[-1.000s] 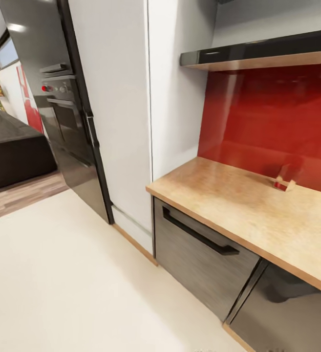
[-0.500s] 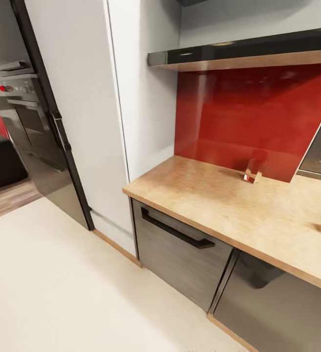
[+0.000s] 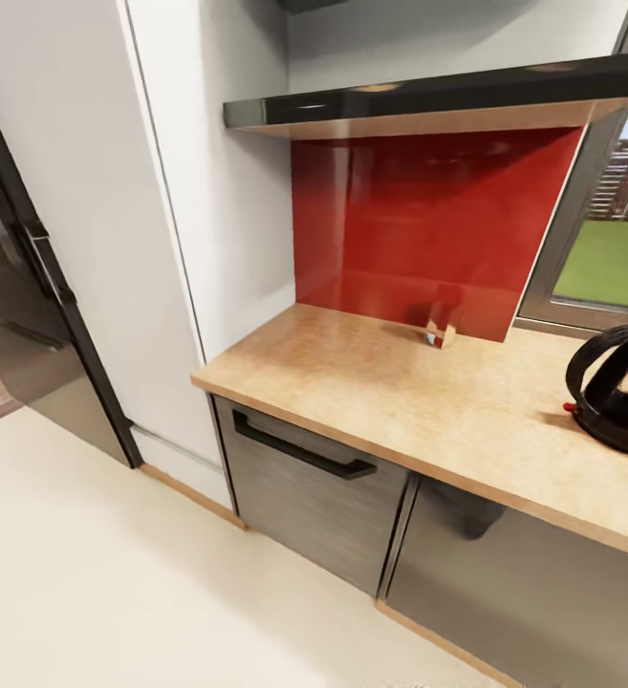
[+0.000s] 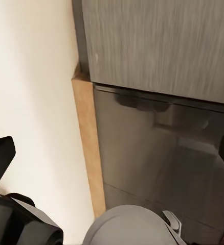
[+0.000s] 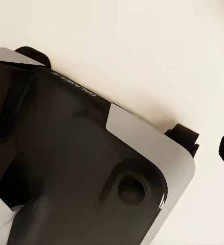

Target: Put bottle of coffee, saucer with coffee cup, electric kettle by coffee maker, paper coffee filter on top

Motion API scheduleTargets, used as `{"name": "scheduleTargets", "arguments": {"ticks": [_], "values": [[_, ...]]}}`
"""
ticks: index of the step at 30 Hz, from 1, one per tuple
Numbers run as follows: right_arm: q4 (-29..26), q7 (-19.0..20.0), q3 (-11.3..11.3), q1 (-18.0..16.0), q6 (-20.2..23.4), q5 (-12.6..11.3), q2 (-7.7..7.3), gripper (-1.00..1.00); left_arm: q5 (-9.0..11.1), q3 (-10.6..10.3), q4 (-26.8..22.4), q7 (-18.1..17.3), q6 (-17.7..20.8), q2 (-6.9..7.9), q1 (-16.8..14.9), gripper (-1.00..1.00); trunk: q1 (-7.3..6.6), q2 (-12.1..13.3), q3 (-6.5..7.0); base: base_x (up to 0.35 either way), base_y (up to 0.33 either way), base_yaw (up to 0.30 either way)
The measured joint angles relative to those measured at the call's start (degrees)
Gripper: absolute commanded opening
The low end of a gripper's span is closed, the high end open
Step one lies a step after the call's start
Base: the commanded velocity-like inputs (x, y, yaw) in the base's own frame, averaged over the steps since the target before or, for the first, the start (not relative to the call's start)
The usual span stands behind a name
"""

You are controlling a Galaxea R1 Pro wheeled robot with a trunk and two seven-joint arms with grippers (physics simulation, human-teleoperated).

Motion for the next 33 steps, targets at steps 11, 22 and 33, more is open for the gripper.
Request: {"name": "scheduleTargets", "arguments": {"ticks": [11,22,33], "values": [[0.00,0.00,0.00,0.00,0.02,0.00,0.00,1.00,0.00,0.00,0.00,0.00,0.00,0.00,0.00,1.00,0.00,0.00,0.00,0.000,0.000,-0.286],[0.09,-0.05,0.03,-0.02,0.00,-0.04,0.00,1.00,0.02,0.00,-0.01,0.00,0.00,0.00,0.02,1.00,0.00,0.00,0.00,0.000,0.000,-0.135],[0.01,-0.01,0.01,-0.01,0.09,-0.07,-0.05,1.00,0.01,-0.08,-0.02,-0.01,0.00,0.00,0.02,1.00,-0.02,0.00,0.00,0.161,0.190,-0.034]]}}
